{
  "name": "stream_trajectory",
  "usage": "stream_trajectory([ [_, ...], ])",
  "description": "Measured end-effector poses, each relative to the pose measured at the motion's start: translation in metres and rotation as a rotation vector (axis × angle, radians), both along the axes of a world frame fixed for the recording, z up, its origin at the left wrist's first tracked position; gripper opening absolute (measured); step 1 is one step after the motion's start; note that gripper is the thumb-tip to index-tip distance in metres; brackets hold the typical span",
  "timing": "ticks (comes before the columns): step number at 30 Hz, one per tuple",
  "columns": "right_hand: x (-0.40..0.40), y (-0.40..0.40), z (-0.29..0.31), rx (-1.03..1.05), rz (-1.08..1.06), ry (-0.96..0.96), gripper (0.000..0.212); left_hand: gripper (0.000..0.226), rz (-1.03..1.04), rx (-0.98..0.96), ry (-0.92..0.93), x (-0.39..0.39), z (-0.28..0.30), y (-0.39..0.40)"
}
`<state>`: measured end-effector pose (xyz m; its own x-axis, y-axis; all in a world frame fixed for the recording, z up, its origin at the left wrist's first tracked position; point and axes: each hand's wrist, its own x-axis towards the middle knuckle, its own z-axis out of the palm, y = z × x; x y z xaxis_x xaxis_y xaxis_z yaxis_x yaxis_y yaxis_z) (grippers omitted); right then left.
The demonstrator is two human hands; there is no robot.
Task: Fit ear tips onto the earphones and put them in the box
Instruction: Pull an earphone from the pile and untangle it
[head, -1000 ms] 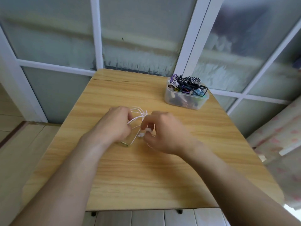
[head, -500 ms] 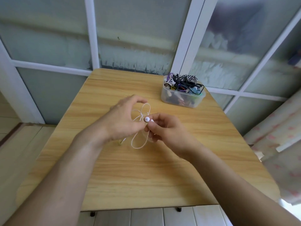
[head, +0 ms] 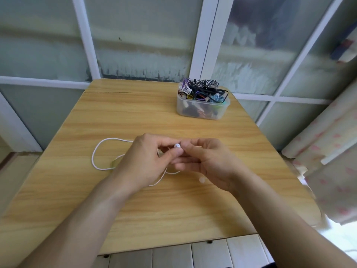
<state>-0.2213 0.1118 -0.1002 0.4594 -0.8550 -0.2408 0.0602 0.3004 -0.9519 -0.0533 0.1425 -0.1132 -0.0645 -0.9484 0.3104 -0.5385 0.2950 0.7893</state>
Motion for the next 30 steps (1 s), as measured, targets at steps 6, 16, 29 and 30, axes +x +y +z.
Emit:
stream_trajectory([
  [6, -0.014, -0.003, 0.004, -0.215, -0.141, 0.231, 0.016, 0.025, 0.124, -0.281, -0.177, -0.01, 0.001, -0.002],
  [16, -0.018, 0.004, 0.005, -0.345, -0.205, 0.113, 0.023, 0.021, 0.041, 0.041, 0.32, -0.01, 0.002, -0.005],
  [29, -0.049, -0.006, 0.0, -0.582, -0.125, 0.611, 0.018, 0.021, 0.066, 0.135, 0.428, -0.02, -0.002, -0.012],
  [30, -0.053, -0.007, -0.001, -0.637, -0.105, 0.757, 0.019, 0.021, 0.064, 0.143, 0.388, -0.019, -0.003, -0.012],
])
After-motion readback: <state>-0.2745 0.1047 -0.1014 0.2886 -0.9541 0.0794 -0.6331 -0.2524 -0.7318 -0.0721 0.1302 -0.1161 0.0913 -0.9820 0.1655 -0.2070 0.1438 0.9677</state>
